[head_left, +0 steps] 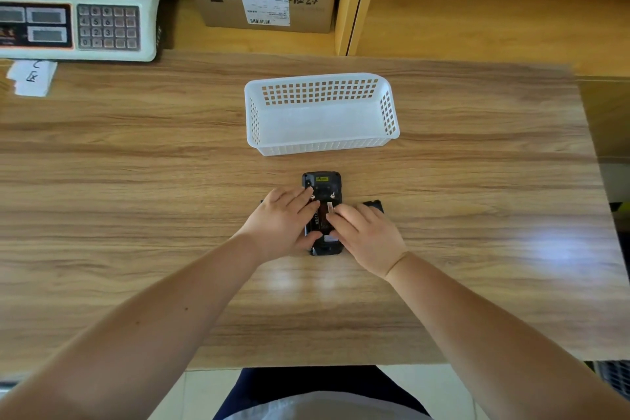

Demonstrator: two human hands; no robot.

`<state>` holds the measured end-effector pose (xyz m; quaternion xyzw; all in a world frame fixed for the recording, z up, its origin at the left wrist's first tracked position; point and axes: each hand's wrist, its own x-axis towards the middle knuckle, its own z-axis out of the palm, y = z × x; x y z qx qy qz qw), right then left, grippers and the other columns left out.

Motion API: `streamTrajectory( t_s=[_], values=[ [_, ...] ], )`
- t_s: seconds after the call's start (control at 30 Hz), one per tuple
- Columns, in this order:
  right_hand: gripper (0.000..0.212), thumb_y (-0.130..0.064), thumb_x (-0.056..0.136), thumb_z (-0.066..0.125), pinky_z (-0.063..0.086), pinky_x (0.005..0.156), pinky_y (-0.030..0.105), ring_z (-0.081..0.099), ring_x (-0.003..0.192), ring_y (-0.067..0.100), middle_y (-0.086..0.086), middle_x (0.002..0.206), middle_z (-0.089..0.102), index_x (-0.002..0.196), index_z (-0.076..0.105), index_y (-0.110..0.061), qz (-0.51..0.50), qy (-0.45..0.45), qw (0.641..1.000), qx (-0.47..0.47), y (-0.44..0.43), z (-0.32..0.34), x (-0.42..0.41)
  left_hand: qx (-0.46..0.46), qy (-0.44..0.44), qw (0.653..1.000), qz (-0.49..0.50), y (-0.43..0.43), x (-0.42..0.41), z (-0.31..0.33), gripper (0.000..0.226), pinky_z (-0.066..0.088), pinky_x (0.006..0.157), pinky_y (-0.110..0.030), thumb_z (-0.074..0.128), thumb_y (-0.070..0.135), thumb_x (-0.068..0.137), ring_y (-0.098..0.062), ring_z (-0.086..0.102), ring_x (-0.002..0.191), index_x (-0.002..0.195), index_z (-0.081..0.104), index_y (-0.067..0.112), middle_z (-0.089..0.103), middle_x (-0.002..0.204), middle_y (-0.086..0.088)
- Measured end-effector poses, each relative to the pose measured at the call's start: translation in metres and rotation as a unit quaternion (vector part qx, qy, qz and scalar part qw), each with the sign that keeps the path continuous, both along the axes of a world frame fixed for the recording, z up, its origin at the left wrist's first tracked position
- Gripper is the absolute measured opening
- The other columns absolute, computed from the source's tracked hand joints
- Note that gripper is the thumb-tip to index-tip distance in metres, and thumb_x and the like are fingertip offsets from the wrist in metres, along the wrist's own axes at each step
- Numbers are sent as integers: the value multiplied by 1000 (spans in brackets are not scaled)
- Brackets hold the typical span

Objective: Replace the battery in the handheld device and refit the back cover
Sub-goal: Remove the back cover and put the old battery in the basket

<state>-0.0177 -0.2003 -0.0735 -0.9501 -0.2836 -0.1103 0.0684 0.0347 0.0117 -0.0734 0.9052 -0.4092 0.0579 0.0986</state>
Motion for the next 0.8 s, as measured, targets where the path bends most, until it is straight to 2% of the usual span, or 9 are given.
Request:
streamTrajectory(
  t_s=[0.13, 0.23, 0.3, 0.37, 0.5, 0.57, 0.63, 0.7, 0.8],
  values=[
    [28, -36, 94, 48, 50, 63, 32, 60, 83, 21, 2, 96, 64, 108, 59, -14, -139, 158, 970, 125, 7, 29, 14, -67, 97, 989, 90, -3, 2, 19, 42, 51, 83, -40, 46, 44, 89, -26, 65, 99, 100, 72, 13, 73, 99, -2],
    [21, -37, 93, 52, 51, 62, 32, 61, 73, 14, -2, 85, 66, 103, 60, -20, -278, 312, 862, 286, 20, 45, 23, -140, 308, 916, 214, -9, -1, 34, 34, 48, 87, -35, 47, 43, 94, -20, 57, 104, 111, 66, 20, 67, 107, 2],
    [20, -38, 93, 54, 53, 62, 34, 63, 64, 15, 4, 80, 69, 99, 60, -20, -362, 415, 722, 420, 28, 52, 27, -219, 433, 819, 305, -16, -4, 43, 26, 52, 80, -31, 53, 42, 93, -15, 62, 93, 107, 66, 23, 68, 98, 4],
    [26, -36, 92, 57, 56, 61, 33, 66, 63, 19, 12, 83, 71, 103, 61, -13, -404, 464, 594, 518, 32, 56, 30, -305, 523, 690, 397, -24, -5, 52, 25, 57, 79, -34, 59, 43, 90, -17, 69, 87, 102, 68, 23, 72, 92, 1],
    [34, -30, 86, 68, 60, 74, 38, 73, 84, 29, 19, 96, 72, 105, 63, -2, -415, 487, 472, 607, 28, 56, 30, -450, 659, 380, 467, -34, -3, 63, 20, 59, 78, -35, 66, 23, 89, -25, 72, 85, 101, 68, 7, 74, 91, -14],
    [30, -21, 84, 71, 59, 78, 39, 73, 86, 30, 21, 97, 73, 103, 65, 1, -421, 491, 439, 624, 27, 59, 28, -483, 671, 290, 483, -36, -2, 66, 13, 58, 76, -34, 61, 9, 91, -27, 70, 81, 100, 64, 1, 70, 84, -16],
    [23, -13, 83, 71, 60, 78, 39, 73, 84, 30, 21, 95, 73, 100, 67, 2, -432, 493, 429, 621, 28, 63, 24, -486, 671, 257, 498, -38, -4, 66, 12, 57, 74, -33, 57, 2, 91, -27, 68, 79, 102, 63, 1, 67, 85, -15],
    [20, -6, 84, 69, 60, 79, 40, 73, 84, 31, 22, 93, 73, 101, 67, 4, -438, 497, 421, 619, 30, 67, 20, -478, 674, 257, 501, -37, -7, 68, 18, 57, 66, -31, 52, -3, 91, -25, 68, 78, 102, 65, 4, 68, 88, -15],
    [10, 0, 84, 66, 60, 78, 41, 72, 83, 35, 23, 89, 73, 94, 68, 0, -440, 483, 415, 633, 35, 73, 16, -454, 676, 341, 470, -29, -9, 71, 33, 59, 60, -30, 51, -6, 87, -22, 70, 75, 112, 66, 10, 71, 95, -15]
  ],
)
